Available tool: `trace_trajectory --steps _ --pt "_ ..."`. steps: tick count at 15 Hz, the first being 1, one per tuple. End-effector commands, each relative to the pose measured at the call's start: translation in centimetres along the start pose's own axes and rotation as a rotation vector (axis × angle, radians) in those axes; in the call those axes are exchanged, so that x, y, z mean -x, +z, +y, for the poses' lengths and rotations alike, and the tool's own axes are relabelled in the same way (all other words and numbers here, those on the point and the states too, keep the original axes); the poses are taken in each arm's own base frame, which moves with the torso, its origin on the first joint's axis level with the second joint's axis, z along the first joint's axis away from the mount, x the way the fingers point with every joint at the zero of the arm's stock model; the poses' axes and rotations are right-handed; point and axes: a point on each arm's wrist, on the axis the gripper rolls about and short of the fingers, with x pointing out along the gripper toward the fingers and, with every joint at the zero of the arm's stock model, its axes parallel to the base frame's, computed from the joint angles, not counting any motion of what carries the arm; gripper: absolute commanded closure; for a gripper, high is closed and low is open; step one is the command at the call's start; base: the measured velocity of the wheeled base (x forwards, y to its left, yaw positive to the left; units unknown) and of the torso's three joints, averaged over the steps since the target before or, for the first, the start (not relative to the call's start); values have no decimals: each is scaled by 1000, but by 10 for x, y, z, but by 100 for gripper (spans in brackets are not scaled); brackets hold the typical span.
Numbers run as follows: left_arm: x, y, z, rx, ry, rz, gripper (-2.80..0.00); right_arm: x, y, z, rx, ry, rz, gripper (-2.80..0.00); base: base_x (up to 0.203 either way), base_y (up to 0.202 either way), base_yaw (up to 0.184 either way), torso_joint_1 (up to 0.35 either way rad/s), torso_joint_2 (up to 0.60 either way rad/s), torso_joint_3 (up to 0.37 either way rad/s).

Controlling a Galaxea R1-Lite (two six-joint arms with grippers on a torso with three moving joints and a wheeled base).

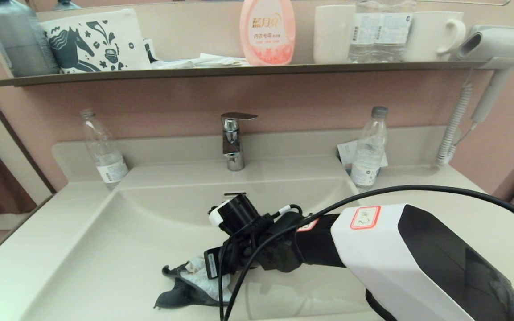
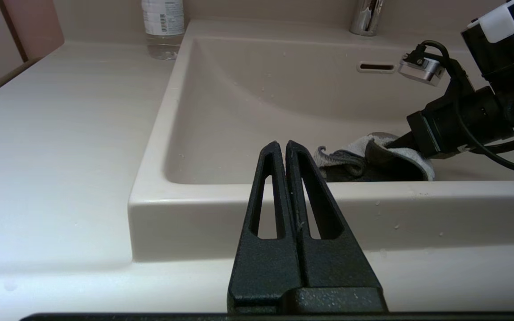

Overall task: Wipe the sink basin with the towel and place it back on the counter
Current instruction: Wipe the sink

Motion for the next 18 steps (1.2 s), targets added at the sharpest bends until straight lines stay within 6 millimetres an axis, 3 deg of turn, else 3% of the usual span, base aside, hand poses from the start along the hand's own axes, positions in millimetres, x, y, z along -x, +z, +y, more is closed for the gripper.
trace_trajectory --steps 1,6,9,12,18 --pt "0 0 0 1 0 0 0 -4 0 -9 -13 -36 -5 0 0 0 0 0 0 0" --pt "0 0 0 1 0 0 0 12 29 -35 -48 -153 -174 0 0 0 0 0 0 0" --pt "0 0 0 1 0 0 0 27 44 -61 -88 -210 -210 0 0 0 0 0 0 0" --pt "0 0 0 1 0 0 0 42 37 -79 -118 -314 -89 0 0 0 0 0 0 0" --pt "0 0 0 1 0 0 0 98 12 -85 -146 -488 244 0 0 0 0 0 0 0"
